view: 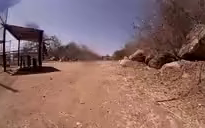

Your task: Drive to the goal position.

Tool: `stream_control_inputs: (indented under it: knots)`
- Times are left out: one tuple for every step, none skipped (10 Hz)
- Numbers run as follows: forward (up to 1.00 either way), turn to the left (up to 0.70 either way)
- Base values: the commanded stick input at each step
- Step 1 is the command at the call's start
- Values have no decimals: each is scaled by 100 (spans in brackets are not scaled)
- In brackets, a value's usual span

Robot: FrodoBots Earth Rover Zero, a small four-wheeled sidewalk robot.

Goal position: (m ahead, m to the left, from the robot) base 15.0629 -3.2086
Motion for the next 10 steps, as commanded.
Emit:
stream_control_inputs:
  knots:
    - [100, 0]
    - [100, 0]
    - [100, 0]
    - [100, 0]
    - [100, 0]
    - [100, 0]
    - [100, 0]
    - [100, 0]
    - [100, 0]
    - [100, 0]
